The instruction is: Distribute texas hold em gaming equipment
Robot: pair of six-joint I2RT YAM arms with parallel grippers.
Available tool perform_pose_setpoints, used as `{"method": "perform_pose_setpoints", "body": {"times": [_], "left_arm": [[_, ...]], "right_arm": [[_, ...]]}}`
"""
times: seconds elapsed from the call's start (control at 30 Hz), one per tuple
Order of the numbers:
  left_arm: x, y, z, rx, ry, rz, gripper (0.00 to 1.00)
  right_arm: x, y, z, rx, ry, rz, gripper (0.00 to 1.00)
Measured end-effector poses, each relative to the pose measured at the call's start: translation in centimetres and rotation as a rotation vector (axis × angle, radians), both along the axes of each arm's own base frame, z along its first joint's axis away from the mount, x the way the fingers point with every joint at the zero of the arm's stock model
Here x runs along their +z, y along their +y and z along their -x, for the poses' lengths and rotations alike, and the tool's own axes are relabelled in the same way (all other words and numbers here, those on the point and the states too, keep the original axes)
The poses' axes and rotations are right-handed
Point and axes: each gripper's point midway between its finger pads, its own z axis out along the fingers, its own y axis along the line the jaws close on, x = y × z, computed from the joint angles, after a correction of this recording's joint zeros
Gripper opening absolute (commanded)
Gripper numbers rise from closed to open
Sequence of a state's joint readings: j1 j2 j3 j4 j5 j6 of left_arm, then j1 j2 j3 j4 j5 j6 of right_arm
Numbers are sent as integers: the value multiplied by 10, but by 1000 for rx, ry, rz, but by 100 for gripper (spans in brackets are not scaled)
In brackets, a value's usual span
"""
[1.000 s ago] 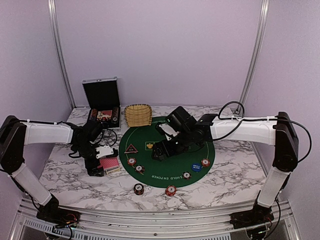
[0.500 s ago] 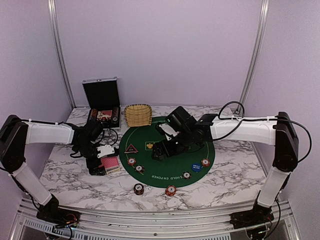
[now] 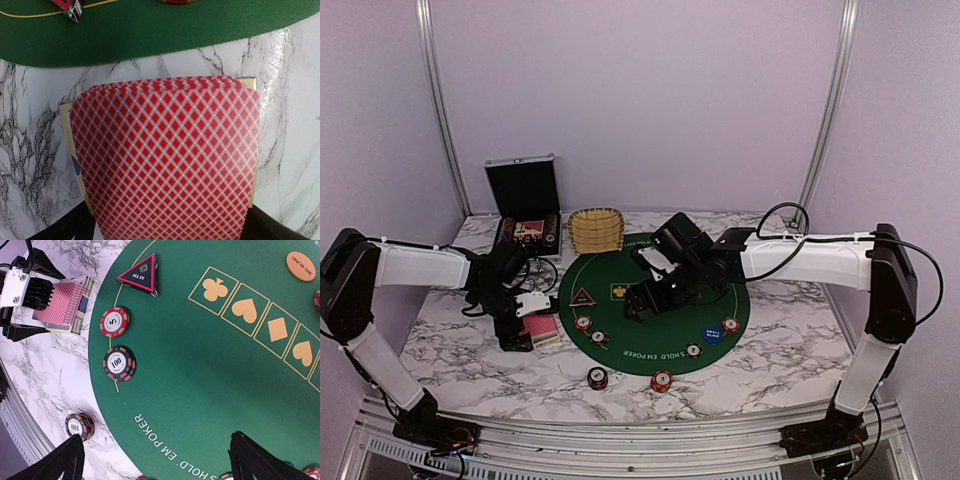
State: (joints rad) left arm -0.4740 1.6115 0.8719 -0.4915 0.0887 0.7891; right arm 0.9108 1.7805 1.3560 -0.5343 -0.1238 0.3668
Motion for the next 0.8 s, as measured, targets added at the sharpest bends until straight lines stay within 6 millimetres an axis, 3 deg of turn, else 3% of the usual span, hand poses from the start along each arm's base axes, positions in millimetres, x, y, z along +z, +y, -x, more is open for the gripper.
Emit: {"method": "perform_pose_setpoints", "body": {"times": [0.4, 0.8], "left_arm": [[0, 2, -2, -3, 1, 8, 98], [-1, 2, -6, 0, -1, 11, 81]], "right_arm": [[0, 0, 0, 0, -1, -1, 99], [-2, -3, 3, 0, 3, 3, 99]]}}
